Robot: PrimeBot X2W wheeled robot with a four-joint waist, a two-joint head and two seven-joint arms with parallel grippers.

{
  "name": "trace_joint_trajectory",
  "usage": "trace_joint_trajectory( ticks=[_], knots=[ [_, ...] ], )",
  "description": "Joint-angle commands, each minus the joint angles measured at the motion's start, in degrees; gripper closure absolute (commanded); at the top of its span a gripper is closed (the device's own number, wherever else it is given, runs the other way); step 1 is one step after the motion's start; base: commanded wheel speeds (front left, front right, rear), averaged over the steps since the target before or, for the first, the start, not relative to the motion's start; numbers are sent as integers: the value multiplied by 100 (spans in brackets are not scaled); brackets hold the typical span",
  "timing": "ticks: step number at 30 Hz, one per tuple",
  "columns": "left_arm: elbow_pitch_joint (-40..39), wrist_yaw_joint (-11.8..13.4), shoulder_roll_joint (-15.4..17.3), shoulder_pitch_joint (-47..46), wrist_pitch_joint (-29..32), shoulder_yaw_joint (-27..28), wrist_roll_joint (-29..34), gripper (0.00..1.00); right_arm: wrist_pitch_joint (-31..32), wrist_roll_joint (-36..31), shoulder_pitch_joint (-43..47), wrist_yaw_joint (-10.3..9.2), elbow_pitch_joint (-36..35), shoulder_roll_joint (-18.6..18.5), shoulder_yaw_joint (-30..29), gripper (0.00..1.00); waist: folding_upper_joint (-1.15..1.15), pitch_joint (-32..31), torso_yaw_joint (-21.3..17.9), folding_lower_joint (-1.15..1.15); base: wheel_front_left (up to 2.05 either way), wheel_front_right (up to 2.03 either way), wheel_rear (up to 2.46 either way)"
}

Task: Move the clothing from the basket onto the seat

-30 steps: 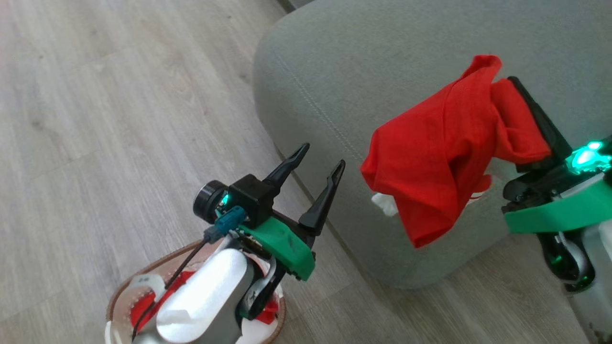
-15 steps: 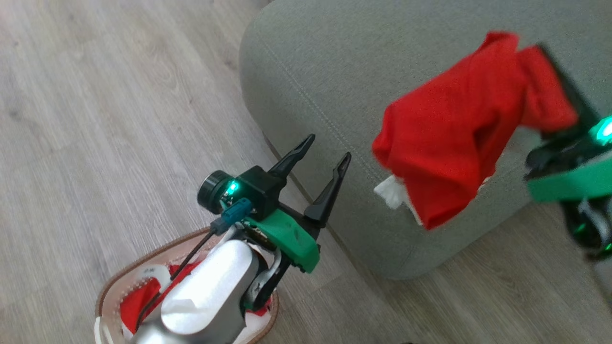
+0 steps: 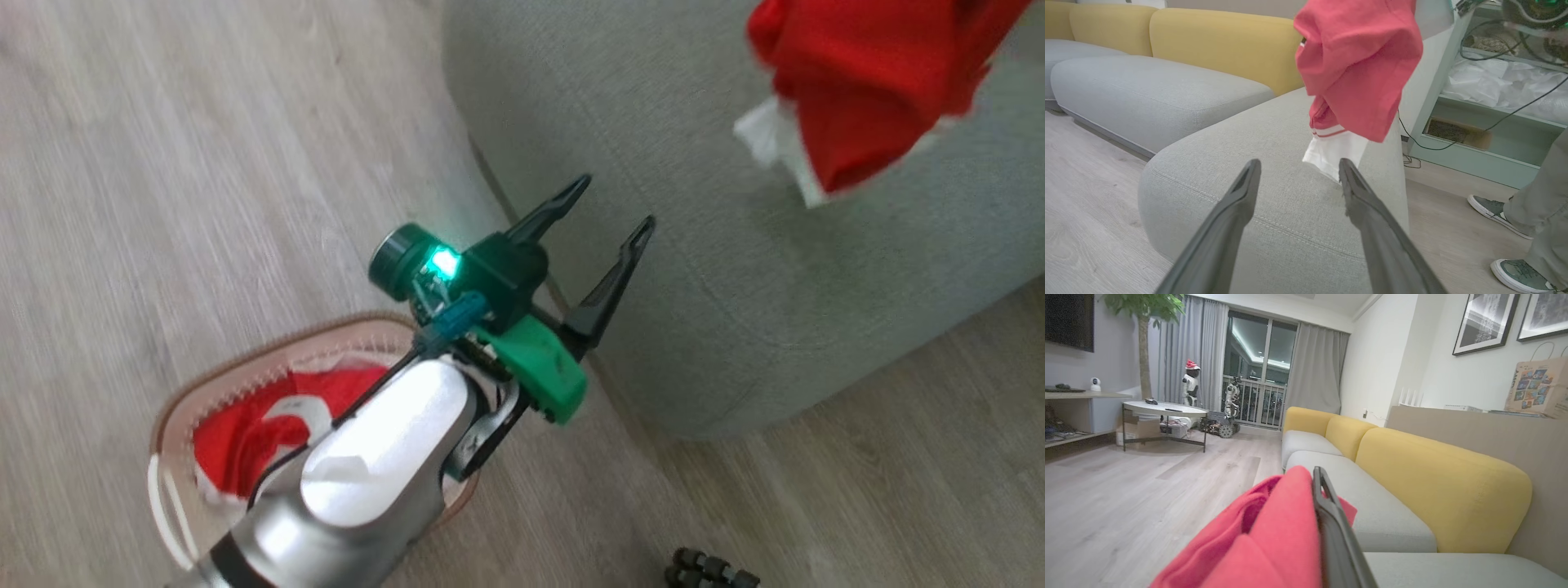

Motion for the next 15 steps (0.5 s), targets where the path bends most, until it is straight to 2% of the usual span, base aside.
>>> trace_joint_trajectory(
  ticks=[1,8,15],
  knots=[
    [-188,26,-52,-325,15,109,71,0,-29,85,-214,-1,-33,-258,-38,100,0,363,260,0,0,0,0],
    [-69,25,-202,-758,77,-113,220,0,-29,98,-841,-1,576,-701,-144,100,0,966,601,0,0,0,0],
    [40,96,-284,-1055,38,-261,253,0,-29,-54,-939,-1,1375,-924,26,100,0,1314,856,0,0,0,0]
  ],
)
